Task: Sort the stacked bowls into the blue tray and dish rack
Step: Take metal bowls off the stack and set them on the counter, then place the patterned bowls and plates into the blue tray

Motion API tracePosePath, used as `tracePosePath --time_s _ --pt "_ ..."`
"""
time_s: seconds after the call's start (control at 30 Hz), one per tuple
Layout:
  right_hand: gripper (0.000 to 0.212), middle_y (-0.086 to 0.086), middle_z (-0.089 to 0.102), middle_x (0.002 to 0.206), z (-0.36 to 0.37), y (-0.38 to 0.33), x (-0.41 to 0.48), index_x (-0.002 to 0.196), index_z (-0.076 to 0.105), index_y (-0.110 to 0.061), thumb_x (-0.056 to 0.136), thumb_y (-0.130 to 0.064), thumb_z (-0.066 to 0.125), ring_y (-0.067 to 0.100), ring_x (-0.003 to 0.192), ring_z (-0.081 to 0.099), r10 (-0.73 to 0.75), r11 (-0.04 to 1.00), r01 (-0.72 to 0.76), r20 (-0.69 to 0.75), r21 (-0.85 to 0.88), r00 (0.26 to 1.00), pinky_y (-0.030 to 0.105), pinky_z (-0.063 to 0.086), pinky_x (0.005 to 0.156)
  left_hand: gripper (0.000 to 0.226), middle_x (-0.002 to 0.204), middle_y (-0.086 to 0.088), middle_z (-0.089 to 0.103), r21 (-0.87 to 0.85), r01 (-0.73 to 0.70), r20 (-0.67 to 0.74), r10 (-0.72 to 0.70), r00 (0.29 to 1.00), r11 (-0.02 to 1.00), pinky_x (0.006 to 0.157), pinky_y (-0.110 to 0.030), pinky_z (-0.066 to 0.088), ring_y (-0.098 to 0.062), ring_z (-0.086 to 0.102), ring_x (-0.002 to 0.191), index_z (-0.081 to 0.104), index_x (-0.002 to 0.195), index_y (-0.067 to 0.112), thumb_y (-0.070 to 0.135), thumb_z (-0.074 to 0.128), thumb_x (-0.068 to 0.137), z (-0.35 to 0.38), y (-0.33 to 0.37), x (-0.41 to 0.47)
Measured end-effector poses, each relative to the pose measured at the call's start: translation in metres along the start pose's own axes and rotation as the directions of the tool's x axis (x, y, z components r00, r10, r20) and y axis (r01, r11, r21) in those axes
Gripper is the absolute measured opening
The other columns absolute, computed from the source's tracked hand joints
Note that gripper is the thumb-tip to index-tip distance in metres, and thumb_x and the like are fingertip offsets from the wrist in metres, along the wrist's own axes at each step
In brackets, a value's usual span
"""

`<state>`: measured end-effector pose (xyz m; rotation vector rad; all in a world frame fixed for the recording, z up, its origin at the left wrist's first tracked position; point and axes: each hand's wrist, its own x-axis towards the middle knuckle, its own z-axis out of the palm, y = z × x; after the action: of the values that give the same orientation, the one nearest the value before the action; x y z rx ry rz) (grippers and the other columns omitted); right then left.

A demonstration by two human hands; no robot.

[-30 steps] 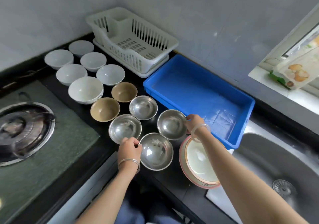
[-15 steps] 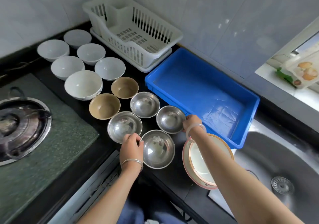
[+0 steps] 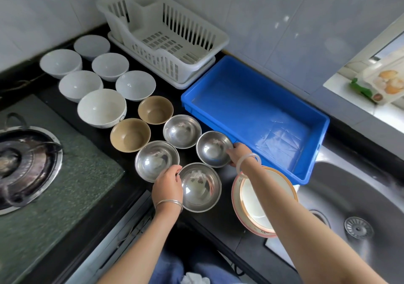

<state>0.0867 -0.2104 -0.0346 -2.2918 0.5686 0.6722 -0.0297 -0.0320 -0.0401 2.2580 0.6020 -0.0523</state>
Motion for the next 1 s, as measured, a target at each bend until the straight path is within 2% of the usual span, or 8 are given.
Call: tracePosePath --time_s 0.1,0.23,0.3,0.37,0.53,0.63,0.7,1.0 --pt "0.025 0.009 0.058 0.087 -0.004 -0.002 -0.008 0.1 0.056 -0.01 0.091 -0.03 0.045 0.03 0.083 0.06 -0.06 0.994 0.059 -0.006 -0.095 0.998 0.041 0.053 0.075 0.03 0.11 -0.001 0.067 0.041 -0.031 -0.002 0.031 1.0 0.999 0.074 -0.035 0.053 -0.023 0.062 0.098 0.064 0.111 0.017 0.005 0.049 0.089 0.0 0.002 0.0" --pt "0.023 0.004 0.055 0.074 -0.019 0.001 -0.024 0.076 0.051 -0.016 0.093 -0.024 0.038 0.031 0.076 0.053 -0.173 0.943 0.147 -0.063 -0.3 0.983 0.027 0.033 0.054 0.03 0.113 -0.001 0.066 0.083 -0.054 0.028 0.052 0.998 0.995 0.073 -0.035 0.052 -0.024 0.06 0.102 0.063 0.113 0.018 0.008 0.048 0.089 -0.001 0.007 0.0" --pt "0.024 0.008 0.065 0.092 -0.032 0.01 -0.036 0.099 0.06 -0.016 0.094 -0.023 0.038 0.034 0.09 0.057 -0.211 0.935 0.154 -0.154 -0.32 0.965 0.027 0.037 0.064 0.028 0.114 -0.001 0.064 0.122 -0.103 0.058 0.096 0.994 0.987 0.073 -0.035 0.05 -0.024 0.059 0.102 0.062 0.114 0.018 0.013 0.048 0.09 -0.001 0.013 0.001" --pt "0.031 0.01 0.065 0.115 -0.047 0.028 -0.05 0.122 0.055 -0.017 0.096 -0.024 0.04 0.032 0.102 0.059 -0.223 0.934 0.127 -0.267 -0.333 0.938 0.028 0.039 0.073 0.026 0.113 -0.001 0.064 0.124 -0.168 0.094 0.157 0.983 0.978 0.073 -0.034 0.049 -0.024 0.059 0.101 0.062 0.113 0.019 0.017 0.047 0.091 0.001 0.022 0.001" --pt "0.035 0.012 0.06 0.127 -0.068 0.1 -0.079 0.127 0.052 -0.013 0.093 -0.02 0.047 0.032 0.112 0.057 -0.099 0.981 0.016 -0.42 -0.195 0.902 0.036 0.044 0.088 0.026 0.109 0.001 0.068 -0.014 -0.27 0.268 0.263 0.927 0.963 0.085 -0.029 0.049 -0.018 0.062 0.101 0.064 0.113 0.02 0.024 0.051 0.091 0.024 0.061 -0.01" --pt "0.035 0.015 0.062 0.12 -0.062 0.137 -0.094 0.125 0.052 -0.013 0.091 -0.02 0.05 0.035 0.106 0.057 0.006 0.987 -0.069 -0.398 -0.143 0.918 0.035 0.042 0.08 0.033 0.119 0.001 0.064 -0.02 -0.283 0.45 0.261 0.854 0.959 0.092 -0.037 0.049 -0.019 0.059 0.109 0.059 0.12 0.021 0.031 0.05 0.091 0.043 0.081 -0.022" --pt "0.031 0.016 0.066 0.111 -0.055 0.153 -0.102 0.12 0.054 -0.015 0.09 -0.021 0.05 0.036 0.099 0.06 0.079 0.992 -0.112 -0.406 -0.059 0.91 0.033 0.039 0.073 0.028 0.11 0.0 0.066 0.006 -0.338 0.517 0.286 0.807 0.941 0.085 -0.033 0.049 -0.02 0.06 0.104 0.062 0.113 0.022 0.033 0.049 0.091 0.054 0.089 -0.03" --pt "0.021 0.019 0.069 0.091 -0.043 0.164 -0.109 0.102 0.064 -0.009 0.091 -0.016 0.048 0.039 0.083 0.06 0.195 0.979 -0.133 -0.523 0.155 0.83 0.03 0.036 0.064 0.037 0.102 -0.002 0.07 0.059 -0.354 0.514 0.276 0.812 0.933 0.08 -0.039 0.054 -0.025 0.062 0.093 0.056 0.123 0.027 0.015 0.046 0.09 0.074 0.102 -0.038"
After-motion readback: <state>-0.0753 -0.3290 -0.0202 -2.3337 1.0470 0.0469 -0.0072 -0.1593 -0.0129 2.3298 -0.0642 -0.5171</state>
